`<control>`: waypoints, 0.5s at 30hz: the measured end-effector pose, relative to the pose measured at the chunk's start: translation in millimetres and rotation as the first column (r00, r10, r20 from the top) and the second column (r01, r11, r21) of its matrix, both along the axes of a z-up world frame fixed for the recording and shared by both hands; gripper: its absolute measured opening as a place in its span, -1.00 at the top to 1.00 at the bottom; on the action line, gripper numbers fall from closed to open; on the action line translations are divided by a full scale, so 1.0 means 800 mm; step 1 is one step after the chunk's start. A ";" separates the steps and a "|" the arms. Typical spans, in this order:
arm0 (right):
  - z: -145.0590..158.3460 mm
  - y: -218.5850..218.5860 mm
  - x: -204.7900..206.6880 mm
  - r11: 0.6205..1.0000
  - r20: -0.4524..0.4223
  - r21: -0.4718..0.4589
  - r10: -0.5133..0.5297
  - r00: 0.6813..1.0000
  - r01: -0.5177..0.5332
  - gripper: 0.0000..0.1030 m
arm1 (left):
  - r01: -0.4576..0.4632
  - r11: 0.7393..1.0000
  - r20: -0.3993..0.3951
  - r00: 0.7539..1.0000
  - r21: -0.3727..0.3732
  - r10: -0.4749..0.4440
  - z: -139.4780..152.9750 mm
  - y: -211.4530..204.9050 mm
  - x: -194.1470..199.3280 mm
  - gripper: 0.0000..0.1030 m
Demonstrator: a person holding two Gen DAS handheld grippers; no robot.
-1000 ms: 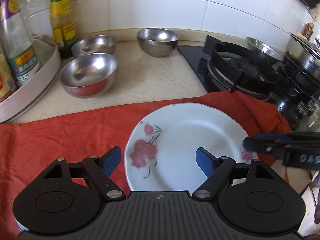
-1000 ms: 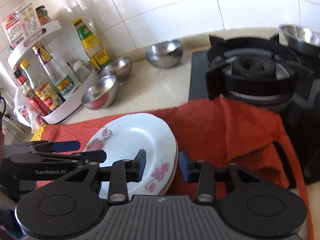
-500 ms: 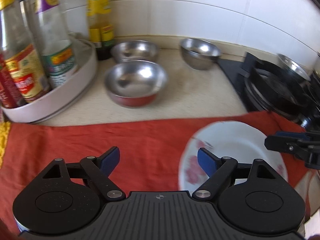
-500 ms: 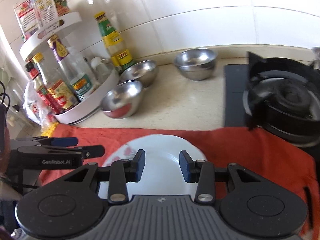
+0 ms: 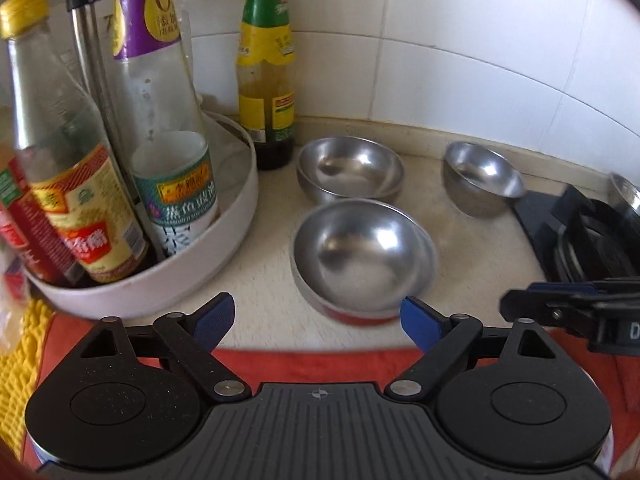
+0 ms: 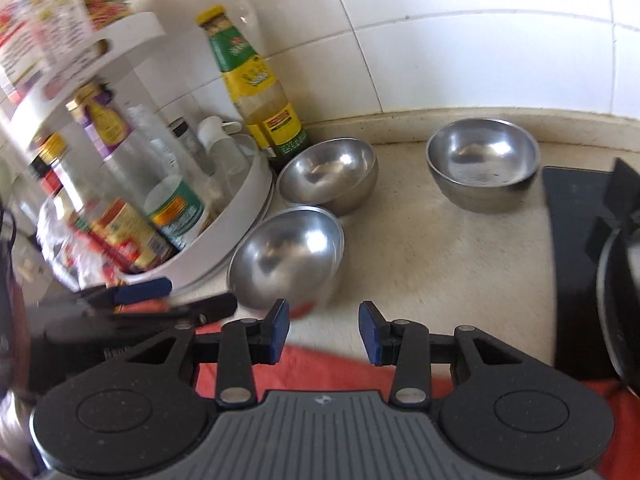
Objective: Organize plates and bowls
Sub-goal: 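Move both tools over to the stainless-steel bowls beside the bottles, then grip a steel bowl rim with the left tool while the right tool grips it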
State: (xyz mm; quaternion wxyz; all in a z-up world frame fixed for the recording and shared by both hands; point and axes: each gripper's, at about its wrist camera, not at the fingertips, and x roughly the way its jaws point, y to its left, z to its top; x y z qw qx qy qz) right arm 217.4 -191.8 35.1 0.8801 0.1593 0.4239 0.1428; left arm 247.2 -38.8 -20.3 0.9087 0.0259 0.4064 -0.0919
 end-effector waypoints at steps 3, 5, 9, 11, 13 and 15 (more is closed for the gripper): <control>-0.014 0.008 0.036 1.000 -0.044 0.010 -0.009 0.999 0.010 0.22 | -0.003 1.000 -0.015 1.000 -0.007 0.003 -0.008 0.003 0.023 -0.74; -0.025 0.015 0.056 1.000 -0.065 0.003 -0.003 0.998 0.003 0.21 | 0.000 1.000 -0.016 1.000 -0.017 -0.001 -0.014 0.005 0.035 -0.73; -0.049 0.025 0.088 1.000 -0.126 0.017 0.021 0.992 -0.019 0.34 | 0.000 1.000 -0.077 0.997 -0.023 -0.002 -0.036 0.007 0.063 -0.49; -0.060 0.026 0.098 1.000 -0.147 0.020 0.027 0.989 -0.024 0.50 | 0.020 0.999 -0.113 0.993 -0.044 -0.025 -0.047 0.007 0.075 -0.31; -0.065 0.020 0.099 0.999 -0.159 0.052 0.025 0.987 -0.017 0.51 | 0.040 0.997 -0.145 0.988 -0.062 -0.049 -0.056 0.004 0.082 -0.08; -0.064 0.013 0.094 0.999 -0.161 0.039 0.025 0.987 -0.019 0.52 | 0.054 0.997 -0.153 0.986 -0.059 -0.062 -0.058 -0.001 0.083 -0.10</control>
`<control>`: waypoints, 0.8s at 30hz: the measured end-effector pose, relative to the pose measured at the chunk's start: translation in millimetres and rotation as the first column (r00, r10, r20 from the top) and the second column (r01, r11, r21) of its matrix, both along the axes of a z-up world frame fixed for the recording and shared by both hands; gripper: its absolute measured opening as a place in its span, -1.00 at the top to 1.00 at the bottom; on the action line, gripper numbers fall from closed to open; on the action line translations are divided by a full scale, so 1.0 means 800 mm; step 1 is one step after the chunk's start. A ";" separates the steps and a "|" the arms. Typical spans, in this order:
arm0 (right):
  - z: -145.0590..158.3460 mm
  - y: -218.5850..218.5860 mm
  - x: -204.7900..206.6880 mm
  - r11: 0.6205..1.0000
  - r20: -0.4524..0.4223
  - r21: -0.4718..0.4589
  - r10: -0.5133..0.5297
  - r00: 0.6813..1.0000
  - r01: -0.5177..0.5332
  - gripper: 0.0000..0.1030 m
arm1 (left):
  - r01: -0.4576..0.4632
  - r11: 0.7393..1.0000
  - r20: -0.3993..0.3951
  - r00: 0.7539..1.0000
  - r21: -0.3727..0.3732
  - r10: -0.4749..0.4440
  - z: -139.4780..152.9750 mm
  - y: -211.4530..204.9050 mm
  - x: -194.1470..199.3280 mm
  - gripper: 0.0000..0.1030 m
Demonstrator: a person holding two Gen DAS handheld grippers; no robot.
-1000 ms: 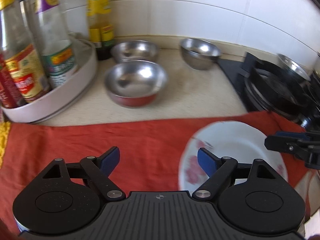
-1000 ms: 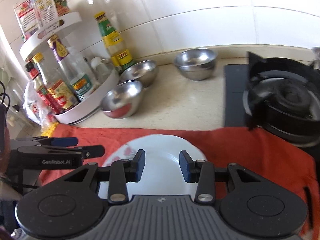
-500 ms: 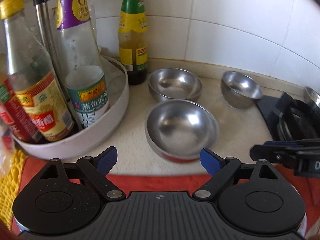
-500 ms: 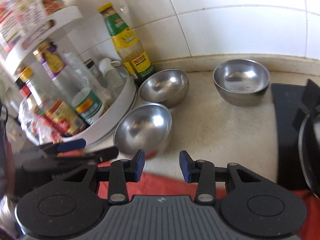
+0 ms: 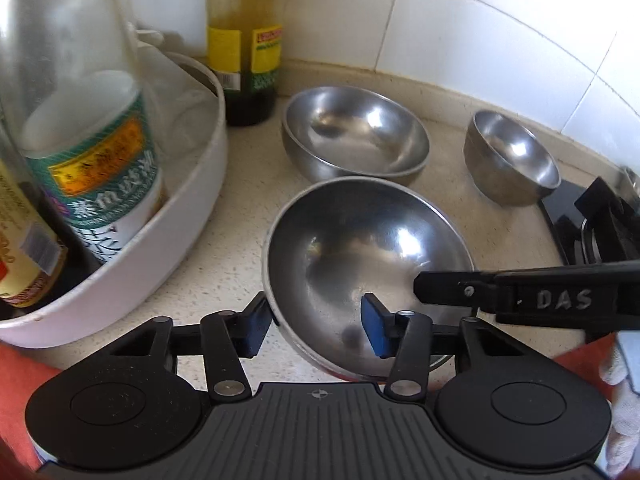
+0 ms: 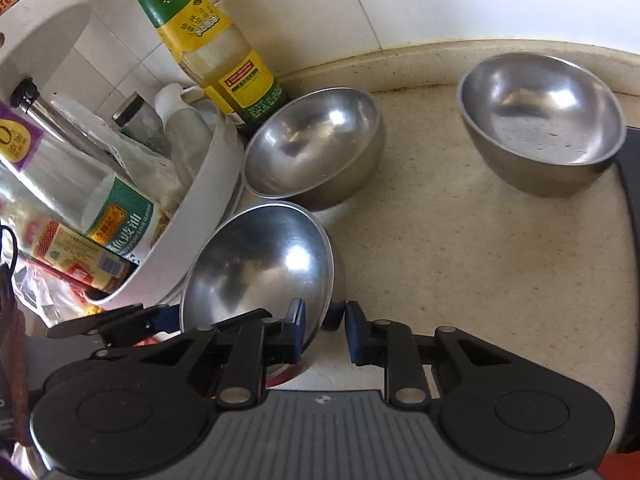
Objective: Organize plates and bowls
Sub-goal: 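Grip a steel bowl rim with the left tool while the right tool grips it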
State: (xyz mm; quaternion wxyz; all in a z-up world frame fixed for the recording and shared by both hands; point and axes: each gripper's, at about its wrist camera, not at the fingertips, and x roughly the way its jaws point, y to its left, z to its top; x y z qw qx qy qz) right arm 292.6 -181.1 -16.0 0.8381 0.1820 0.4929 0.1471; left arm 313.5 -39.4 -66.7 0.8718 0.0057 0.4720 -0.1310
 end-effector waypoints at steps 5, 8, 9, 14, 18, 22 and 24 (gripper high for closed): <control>0.018 -0.029 -0.023 1.000 -0.009 -0.001 -0.010 1.000 0.010 0.52 | 0.082 0.996 -0.009 0.997 -0.034 -0.082 0.007 -0.018 -0.017 -0.19; 0.025 -0.047 -0.032 0.999 -0.013 -0.005 -0.033 0.999 0.033 0.52 | 0.138 0.989 0.011 0.990 -0.051 -0.137 0.017 -0.034 -0.026 -0.30; 0.023 -0.052 -0.033 0.999 -0.024 -0.011 -0.040 0.999 0.040 0.52 | 0.152 0.987 0.015 0.988 -0.053 -0.151 0.018 -0.039 -0.027 -0.30; 0.011 -0.068 -0.037 0.996 -0.063 -0.017 -0.085 0.994 0.084 0.49 | 0.185 0.982 -0.029 0.982 -0.040 -0.186 0.001 -0.062 -0.018 -0.29; 0.018 -0.078 -0.041 0.995 -0.055 -0.029 -0.093 0.994 0.092 0.48 | 0.190 0.981 -0.013 0.982 -0.029 -0.190 0.007 -0.058 -0.024 -0.34; 0.035 -0.090 -0.042 0.994 -0.019 -0.039 -0.103 0.994 0.102 0.47 | 0.162 0.987 0.029 0.986 -0.015 -0.161 0.020 -0.044 -0.023 -0.44; 0.044 -0.093 -0.039 0.993 0.003 -0.048 -0.106 0.994 0.106 0.45 | 0.146 0.989 0.039 0.989 -0.009 -0.145 0.025 -0.039 -0.019 -0.45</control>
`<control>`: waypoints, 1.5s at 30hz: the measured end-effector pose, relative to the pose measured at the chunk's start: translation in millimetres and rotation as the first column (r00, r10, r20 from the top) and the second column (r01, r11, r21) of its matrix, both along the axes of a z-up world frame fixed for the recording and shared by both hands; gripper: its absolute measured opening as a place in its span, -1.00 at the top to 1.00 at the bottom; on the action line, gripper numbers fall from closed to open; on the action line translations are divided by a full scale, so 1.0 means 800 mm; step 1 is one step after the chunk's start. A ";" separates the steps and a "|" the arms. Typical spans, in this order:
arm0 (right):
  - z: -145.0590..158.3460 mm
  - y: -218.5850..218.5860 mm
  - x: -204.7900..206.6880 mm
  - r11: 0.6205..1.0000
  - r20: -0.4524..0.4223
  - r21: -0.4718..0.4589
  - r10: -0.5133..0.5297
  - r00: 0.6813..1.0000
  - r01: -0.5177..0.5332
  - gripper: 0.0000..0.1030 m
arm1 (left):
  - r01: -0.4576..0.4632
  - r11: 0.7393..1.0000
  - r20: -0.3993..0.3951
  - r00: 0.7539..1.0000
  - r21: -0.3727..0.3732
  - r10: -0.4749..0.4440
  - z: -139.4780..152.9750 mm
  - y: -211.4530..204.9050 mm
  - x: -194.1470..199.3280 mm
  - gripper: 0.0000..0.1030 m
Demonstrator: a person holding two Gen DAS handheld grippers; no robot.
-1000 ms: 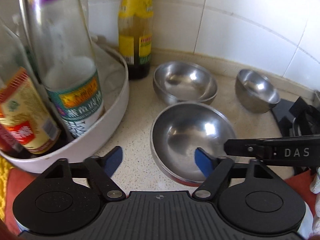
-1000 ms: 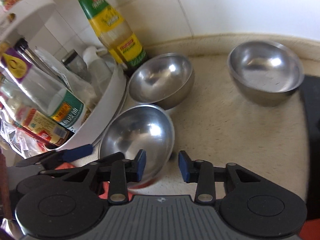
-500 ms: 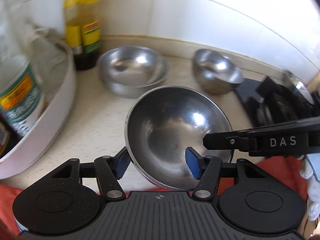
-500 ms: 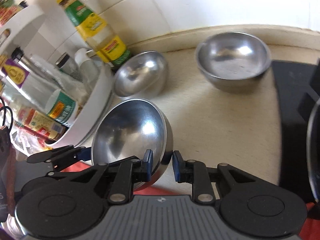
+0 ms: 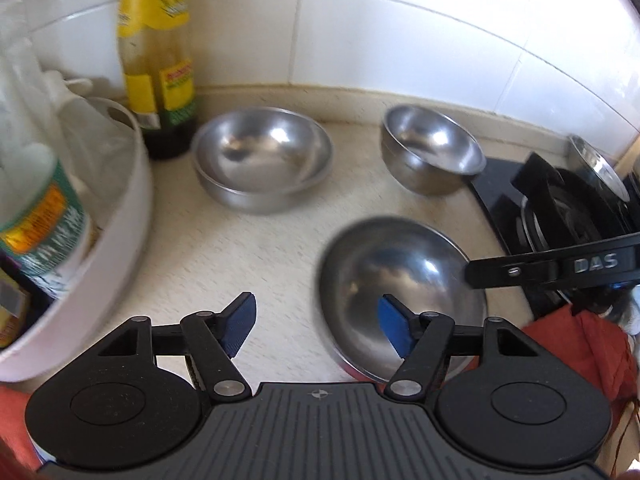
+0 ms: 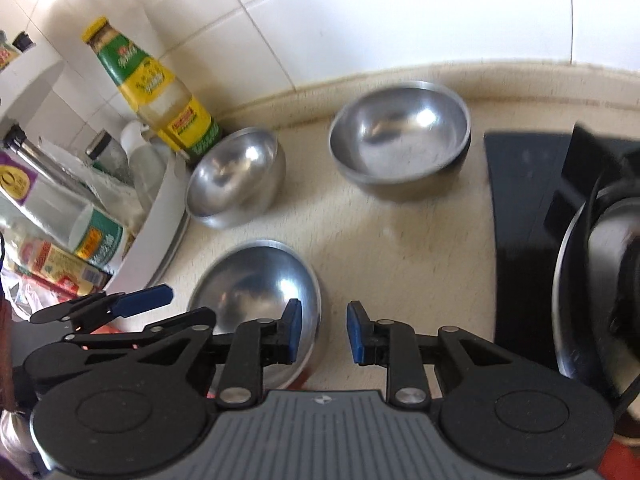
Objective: Organize plates and bowls
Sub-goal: 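Grip a steel bowl rim with the left tool while the right tool grips it, then carry the gripped steel bowl with both tools over another steel bowl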
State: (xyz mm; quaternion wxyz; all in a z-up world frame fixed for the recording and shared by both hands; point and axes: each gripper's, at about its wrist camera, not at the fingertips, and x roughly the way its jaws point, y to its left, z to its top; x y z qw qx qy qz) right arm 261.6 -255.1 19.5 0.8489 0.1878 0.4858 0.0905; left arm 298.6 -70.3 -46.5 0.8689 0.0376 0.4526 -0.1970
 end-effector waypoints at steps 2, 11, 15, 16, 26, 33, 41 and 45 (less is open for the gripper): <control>0.007 -0.001 0.009 1.000 0.015 -0.009 -0.005 1.000 0.005 0.44 | -0.018 1.000 0.013 1.000 0.017 0.018 0.006 0.003 0.007 -0.52; 0.029 0.020 0.088 1.000 0.047 0.024 0.017 0.999 -0.018 0.35 | -0.103 0.993 0.069 0.993 0.056 0.099 0.035 0.004 0.059 -0.73; 0.027 0.041 0.134 0.998 0.047 0.030 0.046 0.998 -0.048 0.34 | -0.170 0.985 0.007 0.985 0.032 0.170 0.030 0.010 0.093 -0.74; 0.025 0.048 0.144 0.998 0.046 0.021 0.060 0.997 -0.061 0.32 | -0.183 0.982 -0.004 0.983 0.036 0.183 0.026 0.011 0.100 -0.74; -0.019 0.078 0.206 0.993 -0.014 -0.028 0.114 0.993 -0.114 0.30 | -0.253 0.967 -0.065 0.965 0.032 0.254 -0.008 0.011 0.142 -0.53; -0.029 0.081 0.207 0.992 -0.014 -0.040 0.122 0.992 -0.123 0.53 | -0.229 0.972 -0.065 0.970 0.062 0.233 -0.028 0.005 0.147 -0.19; -0.016 0.069 0.195 0.995 0.005 -0.006 0.099 0.995 -0.099 0.57 | -0.207 0.976 -0.017 0.978 0.065 0.209 -0.013 0.002 0.137 -0.20; 0.006 0.062 0.187 0.996 0.043 0.003 0.089 0.995 -0.089 0.57 | -0.200 0.978 0.015 0.980 0.057 0.200 0.004 0.001 0.129 -0.24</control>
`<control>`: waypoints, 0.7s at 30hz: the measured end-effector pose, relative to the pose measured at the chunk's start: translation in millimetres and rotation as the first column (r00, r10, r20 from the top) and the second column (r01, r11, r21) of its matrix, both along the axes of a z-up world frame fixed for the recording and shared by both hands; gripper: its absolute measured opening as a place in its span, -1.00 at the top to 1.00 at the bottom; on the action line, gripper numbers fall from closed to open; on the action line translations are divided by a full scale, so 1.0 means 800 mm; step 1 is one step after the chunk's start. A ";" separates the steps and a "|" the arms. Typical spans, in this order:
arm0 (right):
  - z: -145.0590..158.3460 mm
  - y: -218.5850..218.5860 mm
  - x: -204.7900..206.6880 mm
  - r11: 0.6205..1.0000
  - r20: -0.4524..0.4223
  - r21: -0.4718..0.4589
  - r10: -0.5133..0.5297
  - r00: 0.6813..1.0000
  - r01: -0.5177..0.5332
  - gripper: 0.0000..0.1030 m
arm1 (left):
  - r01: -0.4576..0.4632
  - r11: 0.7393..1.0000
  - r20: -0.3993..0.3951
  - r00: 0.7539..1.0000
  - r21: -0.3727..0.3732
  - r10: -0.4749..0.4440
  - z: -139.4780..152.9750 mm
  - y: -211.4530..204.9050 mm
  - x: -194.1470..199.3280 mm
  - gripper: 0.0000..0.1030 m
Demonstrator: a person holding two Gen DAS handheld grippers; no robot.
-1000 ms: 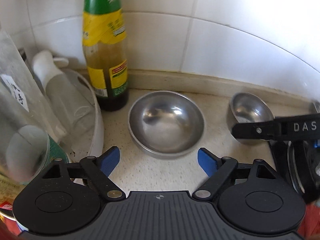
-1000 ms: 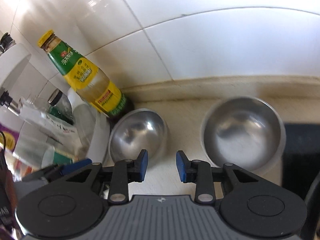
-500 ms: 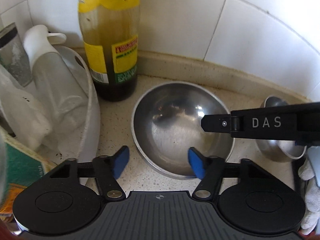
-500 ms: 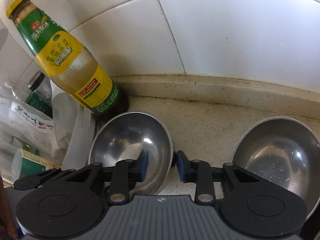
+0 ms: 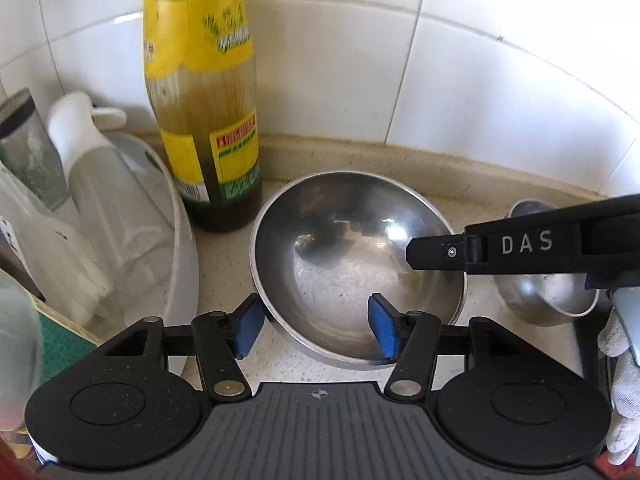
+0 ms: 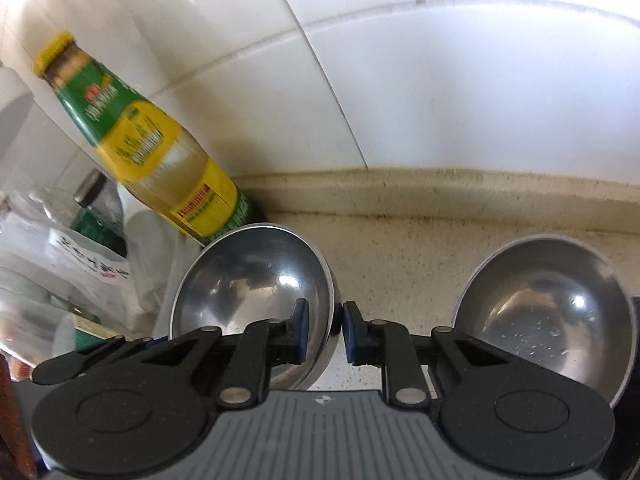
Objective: Organize plates and bowls
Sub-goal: 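Carry the gripped steel bowl with both tools over another steel bowl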
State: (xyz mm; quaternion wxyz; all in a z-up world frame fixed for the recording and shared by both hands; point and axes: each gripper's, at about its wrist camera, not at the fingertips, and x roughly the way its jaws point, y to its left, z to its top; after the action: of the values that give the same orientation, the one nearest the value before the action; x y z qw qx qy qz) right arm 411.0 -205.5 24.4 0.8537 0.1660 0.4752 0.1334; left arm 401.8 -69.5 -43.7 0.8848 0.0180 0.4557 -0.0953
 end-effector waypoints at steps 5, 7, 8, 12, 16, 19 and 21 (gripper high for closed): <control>0.022 -0.004 -0.016 1.000 0.030 0.008 -0.013 0.999 0.013 0.57 | 0.019 1.000 0.035 0.999 -0.008 -0.019 0.021 -0.001 -0.012 -0.27; 0.028 -0.007 -0.025 1.000 0.031 0.009 -0.018 0.999 0.018 0.57 | 0.028 1.000 0.045 0.999 -0.012 -0.027 0.030 0.000 -0.019 -0.28; 0.030 -0.008 -0.030 1.000 0.030 0.004 -0.018 0.999 0.017 0.57 | 0.033 0.999 0.052 0.998 -0.013 -0.032 0.034 -0.001 -0.023 -0.29; 0.046 -0.009 -0.052 1.000 0.039 -0.013 -0.020 0.999 0.020 0.57 | 0.061 0.998 0.084 0.995 -0.006 -0.061 0.048 -0.007 -0.041 -0.35; 0.060 -0.015 -0.083 1.000 0.054 -0.015 -0.026 0.998 0.027 0.57 | 0.091 0.996 0.112 0.990 -0.003 -0.090 0.061 -0.016 -0.066 -0.39; 0.069 -0.015 -0.105 0.999 0.053 -0.022 -0.030 0.998 0.032 0.57 | 0.116 0.993 0.122 0.986 0.000 -0.115 0.068 -0.020 -0.085 -0.40; 0.070 -0.014 -0.119 0.999 0.040 -0.027 -0.027 0.999 0.028 0.57 | 0.131 0.991 0.125 0.984 0.002 -0.130 0.070 -0.022 -0.097 -0.41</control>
State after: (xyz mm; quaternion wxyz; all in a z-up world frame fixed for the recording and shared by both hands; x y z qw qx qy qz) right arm 315.8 -216.9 80.6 0.8670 0.1579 0.4576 0.1184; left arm 324.1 -86.9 12.6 0.9034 0.0512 0.3972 -0.1532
